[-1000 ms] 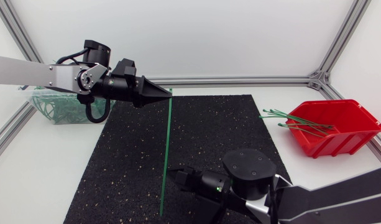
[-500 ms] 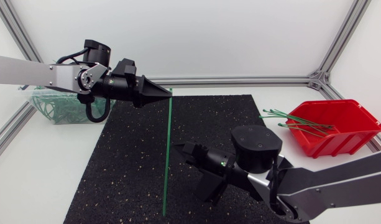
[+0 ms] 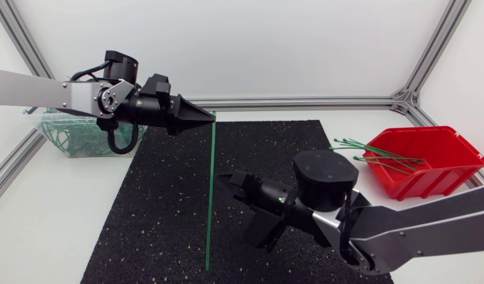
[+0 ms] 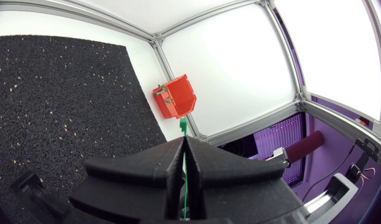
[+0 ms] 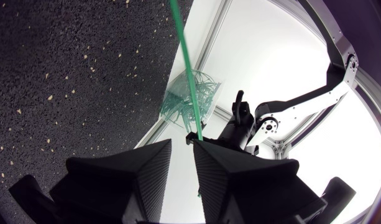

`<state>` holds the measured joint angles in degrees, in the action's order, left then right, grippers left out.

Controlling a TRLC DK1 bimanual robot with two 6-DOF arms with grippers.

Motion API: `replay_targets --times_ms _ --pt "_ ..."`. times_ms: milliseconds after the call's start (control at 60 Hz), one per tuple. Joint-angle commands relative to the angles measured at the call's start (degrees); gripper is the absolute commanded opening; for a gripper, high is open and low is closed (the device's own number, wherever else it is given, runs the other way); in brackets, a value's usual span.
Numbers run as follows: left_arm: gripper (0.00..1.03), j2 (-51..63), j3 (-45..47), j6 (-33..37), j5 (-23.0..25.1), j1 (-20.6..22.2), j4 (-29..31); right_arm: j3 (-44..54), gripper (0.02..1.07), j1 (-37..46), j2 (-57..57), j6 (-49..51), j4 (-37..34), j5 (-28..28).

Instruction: Take a green cable tie from the red box, thread the tail through the head to close it, then place it in the transparent bin on the left.

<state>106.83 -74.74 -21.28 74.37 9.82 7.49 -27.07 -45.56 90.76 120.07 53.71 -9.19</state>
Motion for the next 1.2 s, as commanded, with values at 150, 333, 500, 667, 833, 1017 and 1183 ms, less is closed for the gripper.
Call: replay_targets --times_ms 150,333,500,667,833,1017,1183 --pt "0.04 1.02 -1.37 -0.96 0.78 -0.24 -0.28 -1.41 0.34 2.14 0.82 1.66 -0.72 -0.30" --pt "0.04 1.28 -1.02 -0.87 0.78 1.07 -0.28 -2.81 0.34 1.79 1.61 1.57 -0.19 -0.65" --pt "0.04 1.28 -1.11 -0.87 0.78 0.81 -0.28 -3.34 0.34 0.91 1.70 1.57 -0.10 -0.57" --pt "0.04 1.28 -0.93 -0.87 0.78 0.99 -0.28 -3.60 0.38 0.30 1.79 1.57 -0.10 -0.57" --pt "0.04 1.28 -1.11 -0.87 0.78 1.16 -0.28 -4.13 0.40 -0.41 2.75 1.57 -0.10 -0.48" --pt "0.04 1.28 -1.20 -0.96 0.78 1.34 -0.28 -4.48 0.43 -0.85 3.55 1.48 -0.01 -0.57" --pt "0.04 1.28 -1.29 -1.13 0.78 1.25 -0.19 -2.11 0.38 -2.25 3.37 1.48 0.34 -1.18"
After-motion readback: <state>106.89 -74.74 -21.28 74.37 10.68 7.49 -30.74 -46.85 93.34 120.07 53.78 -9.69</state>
